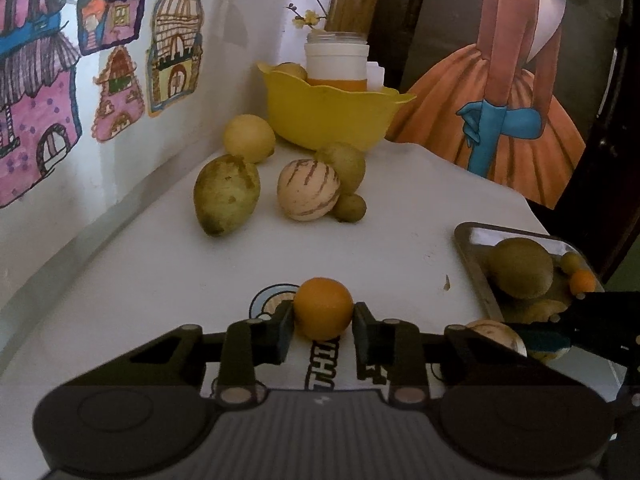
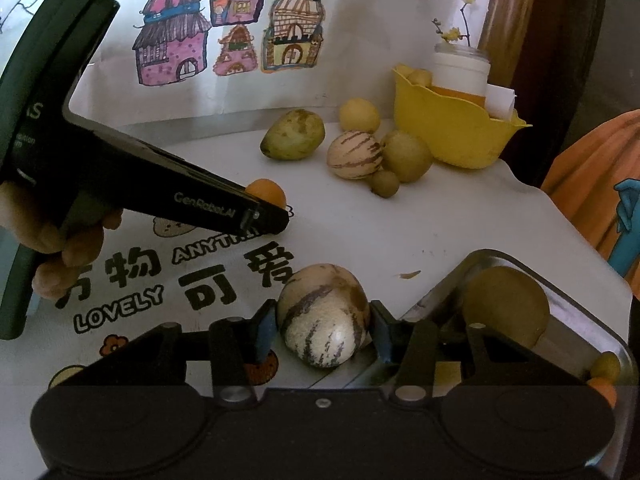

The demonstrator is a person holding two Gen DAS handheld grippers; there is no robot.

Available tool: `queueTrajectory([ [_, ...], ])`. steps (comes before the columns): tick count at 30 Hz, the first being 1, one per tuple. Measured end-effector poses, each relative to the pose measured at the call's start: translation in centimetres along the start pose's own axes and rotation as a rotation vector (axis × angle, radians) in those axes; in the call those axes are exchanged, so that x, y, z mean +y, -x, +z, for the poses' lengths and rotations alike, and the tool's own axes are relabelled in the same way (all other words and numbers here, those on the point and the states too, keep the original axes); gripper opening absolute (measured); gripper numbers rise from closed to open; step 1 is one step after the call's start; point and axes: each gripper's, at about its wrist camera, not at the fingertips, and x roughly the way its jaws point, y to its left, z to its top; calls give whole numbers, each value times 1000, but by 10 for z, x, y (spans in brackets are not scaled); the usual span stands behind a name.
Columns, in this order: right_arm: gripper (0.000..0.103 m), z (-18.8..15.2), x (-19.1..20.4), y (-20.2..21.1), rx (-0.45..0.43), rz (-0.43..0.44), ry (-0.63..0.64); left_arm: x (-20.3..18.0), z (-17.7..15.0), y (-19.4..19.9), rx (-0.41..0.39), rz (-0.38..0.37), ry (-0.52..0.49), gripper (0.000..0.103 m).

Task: Organize fruits
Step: 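Carry the orange and the striped pepino over the metal tray with both tools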

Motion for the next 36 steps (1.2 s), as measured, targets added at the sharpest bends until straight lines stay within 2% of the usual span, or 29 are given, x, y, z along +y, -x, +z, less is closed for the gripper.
queueTrajectory([
  [12,49,-8,1,14,-52,13,-31,1,-11,20,16,-7,20,34],
  [19,49,-20,0,53,-130,-8,-70,-6,-18,37,11,-29,7,34],
  [29,49,-48,-24,112,-168,-95,-149,-48,-23,59,-8,-124,-35,34],
  [36,49,-70,-47,131,-170,-168,-198,-82,-26,63,-3,-183,-66,34],
])
